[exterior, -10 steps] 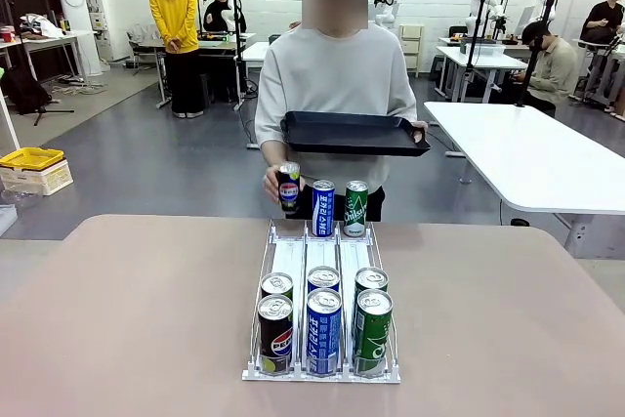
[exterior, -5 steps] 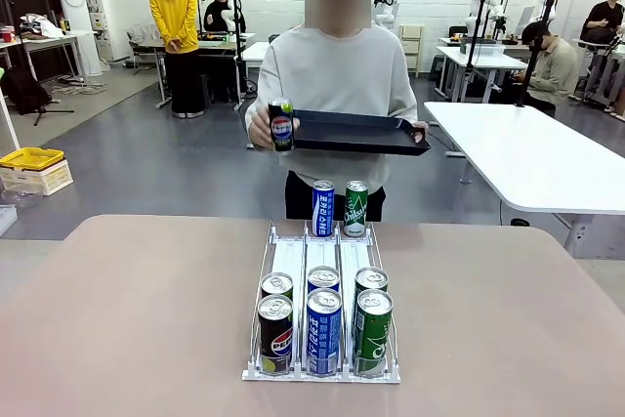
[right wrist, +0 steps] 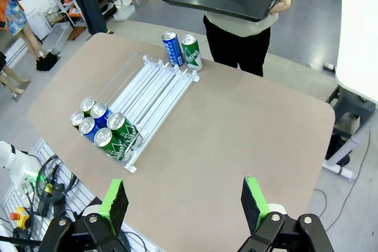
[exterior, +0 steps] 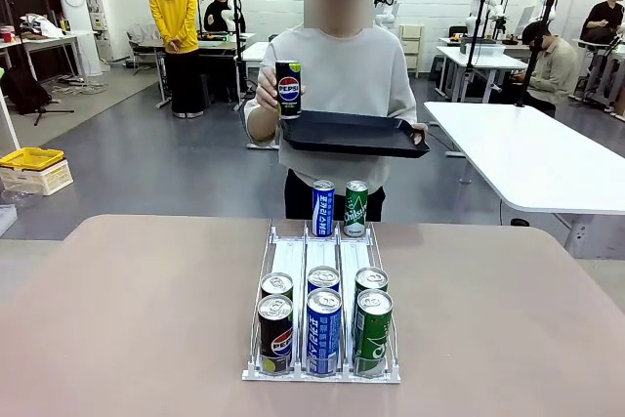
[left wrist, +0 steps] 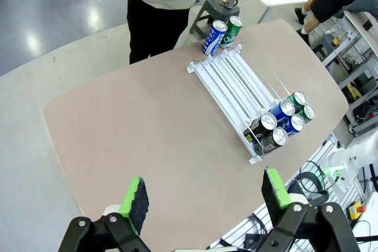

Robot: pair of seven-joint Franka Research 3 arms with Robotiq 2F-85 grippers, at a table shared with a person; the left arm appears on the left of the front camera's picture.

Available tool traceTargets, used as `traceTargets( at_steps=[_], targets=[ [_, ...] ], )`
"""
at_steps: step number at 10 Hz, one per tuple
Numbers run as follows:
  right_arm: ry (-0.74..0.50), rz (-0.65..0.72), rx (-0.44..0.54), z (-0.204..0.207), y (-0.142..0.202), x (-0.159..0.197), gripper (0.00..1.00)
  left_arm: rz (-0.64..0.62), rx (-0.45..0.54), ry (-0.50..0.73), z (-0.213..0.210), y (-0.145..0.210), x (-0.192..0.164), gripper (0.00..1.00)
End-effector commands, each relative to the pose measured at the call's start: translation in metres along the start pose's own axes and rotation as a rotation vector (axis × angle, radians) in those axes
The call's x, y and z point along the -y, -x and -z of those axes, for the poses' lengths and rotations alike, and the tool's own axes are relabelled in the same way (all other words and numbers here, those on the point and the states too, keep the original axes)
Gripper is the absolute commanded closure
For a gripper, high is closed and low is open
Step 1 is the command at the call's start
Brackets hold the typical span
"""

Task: Retrieve and hand over the desired beverage to the person.
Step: Pick up a can of the same type that the person held from the Automatic Can Dispenser.

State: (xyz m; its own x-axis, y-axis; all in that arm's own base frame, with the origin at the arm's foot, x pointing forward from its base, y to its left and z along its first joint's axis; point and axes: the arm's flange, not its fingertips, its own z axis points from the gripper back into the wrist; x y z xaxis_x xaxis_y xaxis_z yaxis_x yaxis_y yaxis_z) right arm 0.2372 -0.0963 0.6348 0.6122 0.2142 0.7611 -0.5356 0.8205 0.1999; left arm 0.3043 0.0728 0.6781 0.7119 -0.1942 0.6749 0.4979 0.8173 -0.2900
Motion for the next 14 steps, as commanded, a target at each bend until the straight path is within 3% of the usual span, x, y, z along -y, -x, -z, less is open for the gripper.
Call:
traceTargets(
  at_steps=[1,5,7,9,11,14],
  targets=[
    [-0.017,-0.005,0.003,0.002,0.000,0.000,0.00,0.006,0.002,0.006,0.000,-0.001,0.001,0.00],
    [-0.017,-0.005,0.003,0.002,0.000,0.000,0.00,0.000,0.000,0.000,0.000,0.000,0.000,0.00],
    [-0.017,-0.005,0.003,0.002,0.000,0.000,0.00,0.129,-0.076,-0.168,0.022,-0.009,0.043,0.00],
    [-0.017,-0.005,0.003,0.002,0.000,0.000,0.00,0.194,-0.219,-0.248,0.060,-0.031,0.099,0.00],
    [-0.017,-0.005,0.003,0.002,0.000,0.000,0.00,0.134,-0.354,-0.309,0.110,-0.039,0.137,0.00],
    [-0.017,-0.005,0.003,0.002,0.000,0.000,0.00,-0.018,-0.397,-0.565,0.191,-0.004,0.190,0.00]
  ],
)
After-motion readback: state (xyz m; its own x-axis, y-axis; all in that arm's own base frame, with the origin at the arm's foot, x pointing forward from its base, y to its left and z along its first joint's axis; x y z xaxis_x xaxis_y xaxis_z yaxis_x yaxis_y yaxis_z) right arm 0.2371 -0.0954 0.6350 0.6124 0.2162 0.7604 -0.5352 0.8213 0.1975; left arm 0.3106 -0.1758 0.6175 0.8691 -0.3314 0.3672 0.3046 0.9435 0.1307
